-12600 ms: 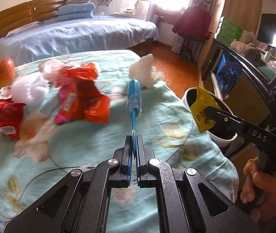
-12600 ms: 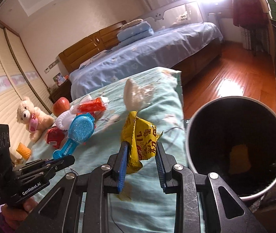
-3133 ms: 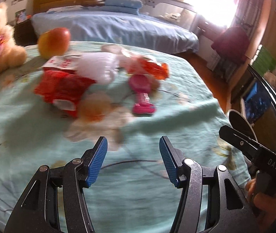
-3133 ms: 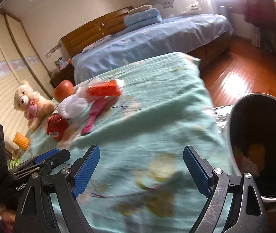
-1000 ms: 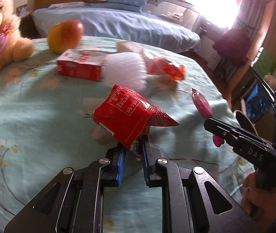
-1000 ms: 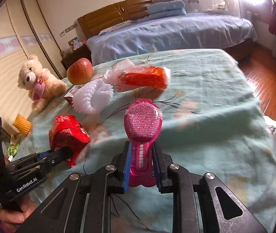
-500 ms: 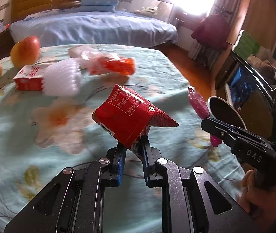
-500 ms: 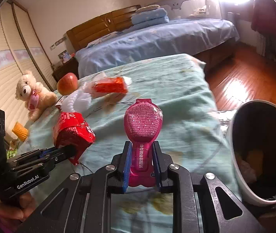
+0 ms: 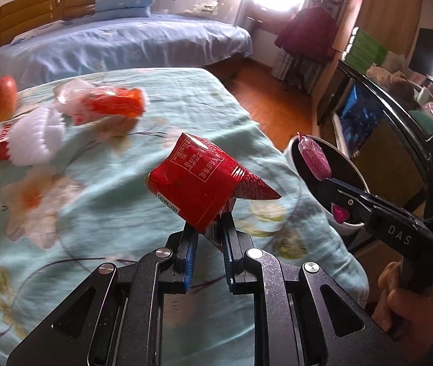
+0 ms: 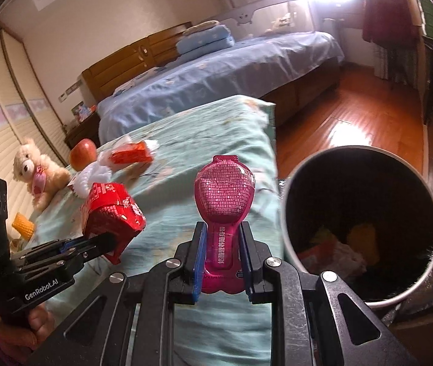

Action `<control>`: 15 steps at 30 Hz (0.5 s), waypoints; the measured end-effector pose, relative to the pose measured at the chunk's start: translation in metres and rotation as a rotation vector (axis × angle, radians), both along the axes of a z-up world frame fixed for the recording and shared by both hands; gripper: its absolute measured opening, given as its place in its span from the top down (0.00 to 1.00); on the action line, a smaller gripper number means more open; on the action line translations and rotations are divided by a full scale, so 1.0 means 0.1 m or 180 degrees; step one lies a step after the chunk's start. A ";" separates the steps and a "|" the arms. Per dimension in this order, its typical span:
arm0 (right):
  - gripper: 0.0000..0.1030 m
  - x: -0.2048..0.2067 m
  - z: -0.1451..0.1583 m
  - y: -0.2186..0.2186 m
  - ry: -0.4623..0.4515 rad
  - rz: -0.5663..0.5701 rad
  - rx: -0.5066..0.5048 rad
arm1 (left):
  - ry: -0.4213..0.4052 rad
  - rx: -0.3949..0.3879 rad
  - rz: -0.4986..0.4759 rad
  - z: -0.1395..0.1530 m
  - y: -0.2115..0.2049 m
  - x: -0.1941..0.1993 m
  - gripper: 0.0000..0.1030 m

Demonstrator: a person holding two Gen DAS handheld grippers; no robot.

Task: Collect trash
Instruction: 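Carry the red snack bag and pink brush over the bin with both tools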

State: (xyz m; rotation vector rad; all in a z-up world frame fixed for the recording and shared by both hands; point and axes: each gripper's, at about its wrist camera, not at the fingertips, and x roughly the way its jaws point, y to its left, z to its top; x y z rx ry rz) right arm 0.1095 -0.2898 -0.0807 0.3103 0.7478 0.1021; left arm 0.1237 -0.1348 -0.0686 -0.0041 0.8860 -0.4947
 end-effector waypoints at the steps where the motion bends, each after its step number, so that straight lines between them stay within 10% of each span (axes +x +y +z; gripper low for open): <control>1: 0.80 -0.01 0.00 -0.04 0.0001 -0.0023 0.0001 | 0.0002 0.0001 -0.0019 0.00 -0.03 -0.01 0.86; 15: 0.80 -0.18 0.01 -0.58 -0.0017 -0.0416 -0.0040 | -0.0006 0.0014 -0.0399 0.06 -0.65 -0.04 0.86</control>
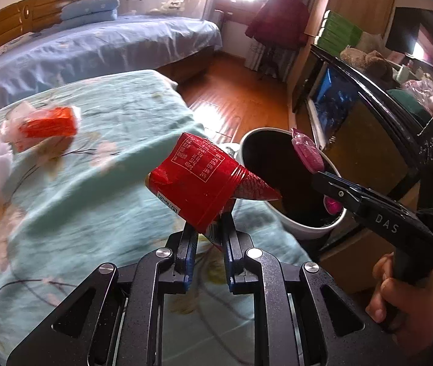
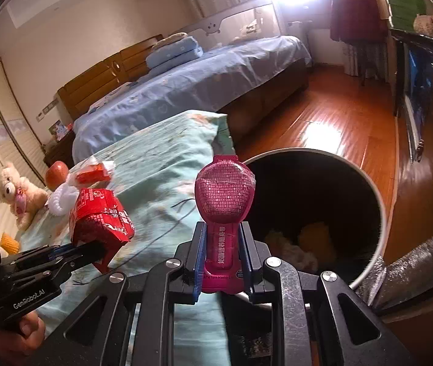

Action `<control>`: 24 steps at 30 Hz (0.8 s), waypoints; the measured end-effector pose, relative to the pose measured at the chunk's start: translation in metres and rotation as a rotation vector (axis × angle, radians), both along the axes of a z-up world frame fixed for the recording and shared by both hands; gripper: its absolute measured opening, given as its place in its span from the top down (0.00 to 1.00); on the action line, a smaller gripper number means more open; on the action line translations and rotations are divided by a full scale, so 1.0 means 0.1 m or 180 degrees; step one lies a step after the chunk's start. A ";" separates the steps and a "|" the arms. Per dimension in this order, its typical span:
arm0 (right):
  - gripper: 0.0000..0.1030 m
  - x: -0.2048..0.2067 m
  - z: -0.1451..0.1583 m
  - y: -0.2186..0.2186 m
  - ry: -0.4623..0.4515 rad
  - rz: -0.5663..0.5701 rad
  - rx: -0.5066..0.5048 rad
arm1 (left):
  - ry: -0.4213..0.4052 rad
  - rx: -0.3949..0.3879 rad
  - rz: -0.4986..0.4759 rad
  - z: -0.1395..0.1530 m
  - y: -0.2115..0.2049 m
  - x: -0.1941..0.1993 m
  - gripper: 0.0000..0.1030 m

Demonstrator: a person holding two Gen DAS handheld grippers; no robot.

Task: Collect trash
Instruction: 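Carry the red snack bag and pink brush over the bin with both tools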

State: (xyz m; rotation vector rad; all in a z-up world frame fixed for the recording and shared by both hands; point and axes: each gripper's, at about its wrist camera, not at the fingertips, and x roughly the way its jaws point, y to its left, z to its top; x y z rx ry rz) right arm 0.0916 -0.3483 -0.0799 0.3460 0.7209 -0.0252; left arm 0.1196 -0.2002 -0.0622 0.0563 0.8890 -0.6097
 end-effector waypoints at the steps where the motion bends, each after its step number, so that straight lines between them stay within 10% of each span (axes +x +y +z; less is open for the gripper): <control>1: 0.80 0.00 0.00 -0.03 0.0004 -0.0012 -0.0009 | 0.0004 0.0006 -0.0017 0.00 -0.03 0.00 0.86; 24: 0.80 0.03 -0.17 -0.51 0.0145 -0.0216 0.0003 | -0.0003 0.0070 -0.0287 0.03 -0.62 0.12 0.86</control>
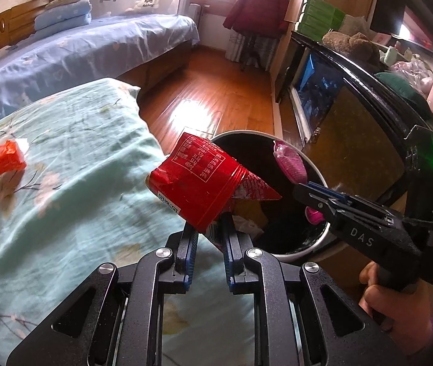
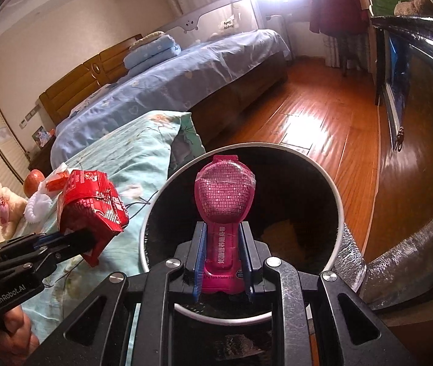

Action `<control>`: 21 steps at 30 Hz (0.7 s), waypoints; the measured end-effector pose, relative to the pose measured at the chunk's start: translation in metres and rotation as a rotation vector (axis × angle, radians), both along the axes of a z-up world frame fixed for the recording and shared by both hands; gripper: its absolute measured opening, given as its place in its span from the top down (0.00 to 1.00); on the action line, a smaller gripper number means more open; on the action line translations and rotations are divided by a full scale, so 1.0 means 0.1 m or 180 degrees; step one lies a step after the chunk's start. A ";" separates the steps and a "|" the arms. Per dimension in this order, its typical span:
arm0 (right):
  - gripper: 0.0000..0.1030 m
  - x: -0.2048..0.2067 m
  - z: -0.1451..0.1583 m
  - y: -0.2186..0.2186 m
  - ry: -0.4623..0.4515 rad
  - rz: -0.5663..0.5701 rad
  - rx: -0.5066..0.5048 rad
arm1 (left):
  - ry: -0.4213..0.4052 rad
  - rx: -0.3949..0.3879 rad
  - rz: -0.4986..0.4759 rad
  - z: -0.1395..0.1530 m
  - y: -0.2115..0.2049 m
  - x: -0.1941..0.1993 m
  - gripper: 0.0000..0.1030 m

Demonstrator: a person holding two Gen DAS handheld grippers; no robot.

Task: Collect trash
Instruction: 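Carry the red snack bag and pink brush over the bin with both tools, then open both tools to drop the bag and brush into the bin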

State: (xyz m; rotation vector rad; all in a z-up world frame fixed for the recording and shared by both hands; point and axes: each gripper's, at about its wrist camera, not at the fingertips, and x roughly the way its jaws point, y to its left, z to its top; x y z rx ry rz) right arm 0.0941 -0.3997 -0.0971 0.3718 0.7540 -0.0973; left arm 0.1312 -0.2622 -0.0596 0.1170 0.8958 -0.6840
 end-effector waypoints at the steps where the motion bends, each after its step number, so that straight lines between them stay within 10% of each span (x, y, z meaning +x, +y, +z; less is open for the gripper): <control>1: 0.80 0.00 0.00 -0.02 0.0002 -0.0007 0.0000 | 0.0009 -0.0003 -0.0003 0.00 -0.02 0.01 0.86; 21: 0.79 0.16 -0.05 -0.18 0.0060 -0.0033 0.0015 | 0.0134 0.0054 -0.0141 -0.11 -0.30 0.13 0.86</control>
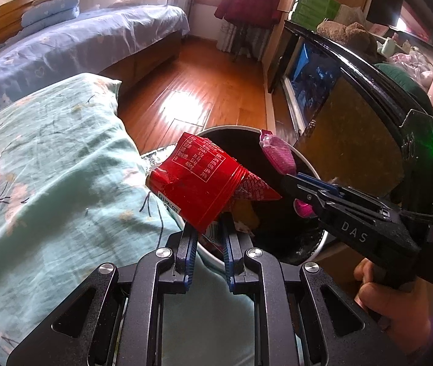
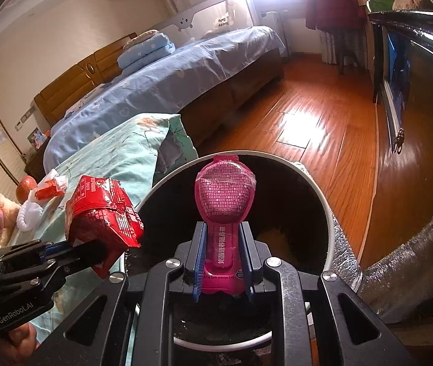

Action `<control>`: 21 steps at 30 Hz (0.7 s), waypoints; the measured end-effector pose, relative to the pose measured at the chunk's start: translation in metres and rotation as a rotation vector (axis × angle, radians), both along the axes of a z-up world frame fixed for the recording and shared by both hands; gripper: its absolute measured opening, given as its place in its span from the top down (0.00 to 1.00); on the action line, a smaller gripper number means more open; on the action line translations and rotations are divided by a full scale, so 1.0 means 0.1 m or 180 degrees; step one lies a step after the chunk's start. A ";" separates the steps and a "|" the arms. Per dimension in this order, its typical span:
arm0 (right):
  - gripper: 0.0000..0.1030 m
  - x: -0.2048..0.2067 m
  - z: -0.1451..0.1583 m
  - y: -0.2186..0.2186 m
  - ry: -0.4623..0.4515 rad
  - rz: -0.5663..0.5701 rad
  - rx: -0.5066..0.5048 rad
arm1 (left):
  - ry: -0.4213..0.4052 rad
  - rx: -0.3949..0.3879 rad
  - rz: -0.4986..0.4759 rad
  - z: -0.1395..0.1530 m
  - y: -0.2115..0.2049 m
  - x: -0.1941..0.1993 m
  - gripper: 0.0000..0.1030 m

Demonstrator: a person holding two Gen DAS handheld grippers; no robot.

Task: Collect trash
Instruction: 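Open both tools to drop the bag and brush into the bin, then move both open tools back over the trash on the bed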

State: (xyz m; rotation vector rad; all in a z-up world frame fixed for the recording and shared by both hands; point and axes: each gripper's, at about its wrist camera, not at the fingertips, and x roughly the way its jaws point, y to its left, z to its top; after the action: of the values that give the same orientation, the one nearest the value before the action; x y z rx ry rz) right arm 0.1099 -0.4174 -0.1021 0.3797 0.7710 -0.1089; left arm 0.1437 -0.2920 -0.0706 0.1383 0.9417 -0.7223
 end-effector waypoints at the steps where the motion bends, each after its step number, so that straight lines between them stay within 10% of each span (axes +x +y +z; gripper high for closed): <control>1: 0.79 0.01 0.00 0.00 0.0005 0.0000 0.0002 | 0.0008 -0.0001 -0.0004 0.00 -0.02 0.01 0.86; 6: 0.78 0.04 -0.02 -0.03 0.0030 -0.0004 0.0002 | 0.0046 -0.0021 -0.0030 -0.01 -0.06 0.04 0.86; 10: 0.75 0.05 -0.01 -0.06 0.0039 -0.0032 0.0005 | 0.0037 -0.0019 0.0007 0.00 -0.03 0.04 0.65; 12: 0.66 0.05 0.00 -0.07 0.0046 -0.0064 0.0005 | 0.0017 -0.0049 0.0061 0.02 0.02 0.03 0.50; 21: 0.25 0.01 0.08 0.06 -0.0052 -0.0062 0.0034 | -0.0020 -0.0052 0.0350 0.02 0.49 -0.01 0.39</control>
State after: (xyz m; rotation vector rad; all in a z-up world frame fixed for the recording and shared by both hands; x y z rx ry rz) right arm 0.1111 -0.4119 -0.0941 0.3979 0.7521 -0.1197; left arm 0.1429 -0.2435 -0.0688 0.0739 0.9300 -0.6274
